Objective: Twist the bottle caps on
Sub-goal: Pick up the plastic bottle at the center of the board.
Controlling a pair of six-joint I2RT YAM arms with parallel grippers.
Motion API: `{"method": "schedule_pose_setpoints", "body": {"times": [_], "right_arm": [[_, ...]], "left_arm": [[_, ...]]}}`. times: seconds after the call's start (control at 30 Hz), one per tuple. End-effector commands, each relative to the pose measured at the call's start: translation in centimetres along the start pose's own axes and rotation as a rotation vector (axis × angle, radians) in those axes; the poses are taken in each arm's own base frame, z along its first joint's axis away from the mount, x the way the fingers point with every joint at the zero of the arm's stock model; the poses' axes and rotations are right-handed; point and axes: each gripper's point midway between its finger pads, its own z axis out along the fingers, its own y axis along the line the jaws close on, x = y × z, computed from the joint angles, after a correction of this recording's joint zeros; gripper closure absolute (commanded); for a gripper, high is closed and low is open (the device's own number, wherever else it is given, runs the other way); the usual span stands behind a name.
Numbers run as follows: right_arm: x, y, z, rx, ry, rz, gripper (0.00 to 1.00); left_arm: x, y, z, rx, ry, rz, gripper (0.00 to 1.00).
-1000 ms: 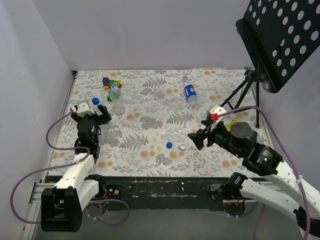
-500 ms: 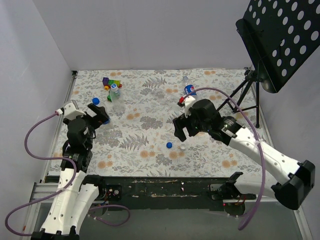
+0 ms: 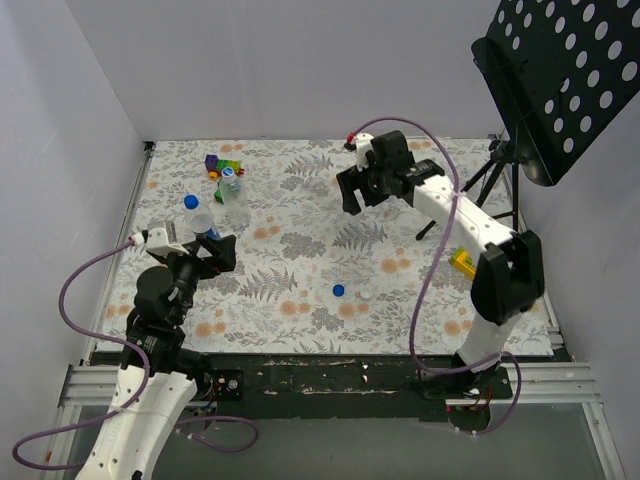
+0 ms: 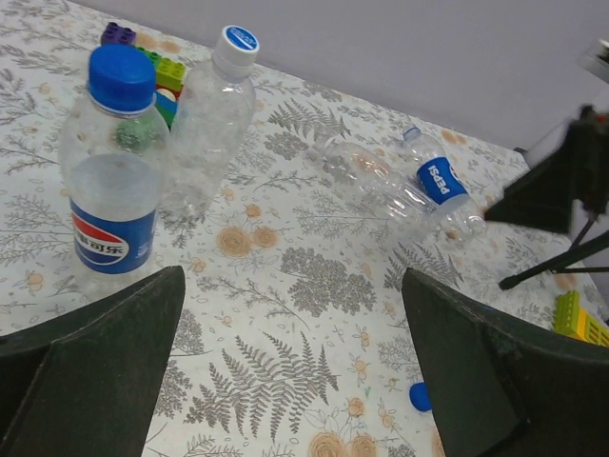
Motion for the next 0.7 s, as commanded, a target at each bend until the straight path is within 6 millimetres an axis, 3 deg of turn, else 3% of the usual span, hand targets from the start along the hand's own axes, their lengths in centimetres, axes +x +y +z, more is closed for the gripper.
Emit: {"method": "schedule_pose_setpoints", "body": {"times": [0.0, 0.13, 0.3, 0.57, 0.67], "right_arm": [[-2.1, -3.5, 4.9, 0.057, 0.051, -0.104, 0.06], [-1.4, -4.8, 8.9, 0.058, 0.089, -0.151, 0.04], [-0.3, -6.8, 12.0, 0.115, 0.123, -0.205, 0.03], [2.9, -6.2, 14.0, 0.058, 0.168, -0.198, 0.14], [3.3, -5.7, 13.6, 0.046, 0.169, -0.170, 0.26]], "left_arm": [[0.2, -2.3, -0.3, 0.145, -0.030, 0.016, 0.02], [0.3, -2.7, -0.5, 0.165, -0.031, 0.034, 0.02], [0.4, -2.9, -0.6, 0.180, -0.027, 0.050, 0.02], [1.0, -3.4, -0.6, 0.218, -0.005, 0.057, 0.02], [1.3, -3.4, -0.6, 0.221, 0.005, 0.056, 0.02]]}}
